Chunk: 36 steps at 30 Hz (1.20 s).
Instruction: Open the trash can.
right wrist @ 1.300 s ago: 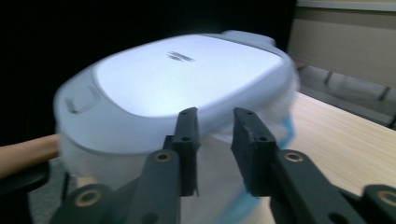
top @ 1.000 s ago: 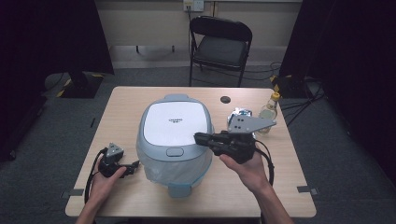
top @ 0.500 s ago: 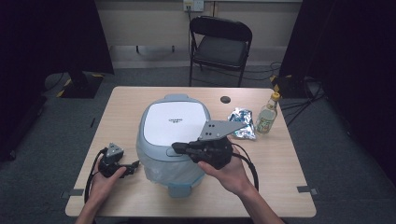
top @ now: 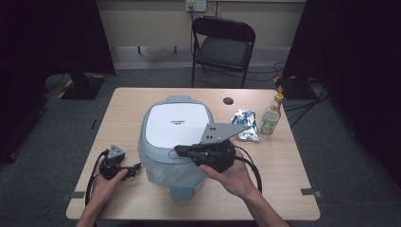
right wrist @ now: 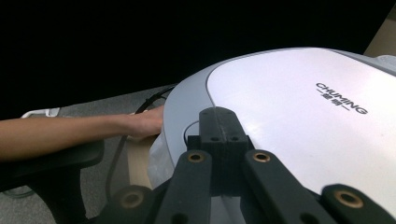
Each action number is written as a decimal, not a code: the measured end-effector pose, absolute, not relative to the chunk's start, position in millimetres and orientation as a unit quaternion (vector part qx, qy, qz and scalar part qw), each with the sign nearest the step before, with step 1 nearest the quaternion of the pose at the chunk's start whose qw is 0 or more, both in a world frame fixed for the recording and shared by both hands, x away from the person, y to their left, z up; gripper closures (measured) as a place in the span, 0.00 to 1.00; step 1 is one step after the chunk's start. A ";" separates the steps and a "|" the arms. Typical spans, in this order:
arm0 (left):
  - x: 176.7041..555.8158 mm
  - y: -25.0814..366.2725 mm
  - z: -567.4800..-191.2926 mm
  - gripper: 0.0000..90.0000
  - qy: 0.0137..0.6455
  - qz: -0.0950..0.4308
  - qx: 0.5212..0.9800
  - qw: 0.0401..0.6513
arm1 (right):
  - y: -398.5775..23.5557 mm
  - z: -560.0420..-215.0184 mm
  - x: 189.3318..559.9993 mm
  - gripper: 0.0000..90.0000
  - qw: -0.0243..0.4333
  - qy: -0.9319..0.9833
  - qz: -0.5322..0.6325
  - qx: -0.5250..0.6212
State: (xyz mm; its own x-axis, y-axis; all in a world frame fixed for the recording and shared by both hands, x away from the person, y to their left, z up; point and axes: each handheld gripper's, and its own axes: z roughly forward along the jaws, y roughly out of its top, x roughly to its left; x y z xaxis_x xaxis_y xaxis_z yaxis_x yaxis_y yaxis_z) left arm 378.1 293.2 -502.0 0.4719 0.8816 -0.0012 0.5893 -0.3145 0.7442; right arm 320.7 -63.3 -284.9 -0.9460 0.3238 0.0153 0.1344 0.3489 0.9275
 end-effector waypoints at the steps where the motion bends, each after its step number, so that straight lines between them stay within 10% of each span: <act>1: 378.1 293.2 -502.0 0.20 0.469 0.209 0.783 0.350 | -63.3 -284.9 320.7 1.00 0.086 0.817 0.553 0.140; 13: 378.3 293.2 -502.0 0.20 0.469 0.208 0.783 0.350 | -65.3 -287.8 319.9 1.00 0.080 0.809 0.566 0.135; 36: 378.6 293.2 -502.0 0.20 0.470 0.207 0.783 0.351 | -132.3 -289.6 343.8 0.68 0.122 0.764 0.594 0.222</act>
State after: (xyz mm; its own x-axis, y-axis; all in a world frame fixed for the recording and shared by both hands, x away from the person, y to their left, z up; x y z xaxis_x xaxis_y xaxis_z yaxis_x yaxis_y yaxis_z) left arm 378.6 293.2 -502.0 0.4731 0.8810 -0.0054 0.5911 -0.3129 0.7434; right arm 343.8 -132.3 -289.6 -0.8723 0.4829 0.0773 0.1941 0.1969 0.9610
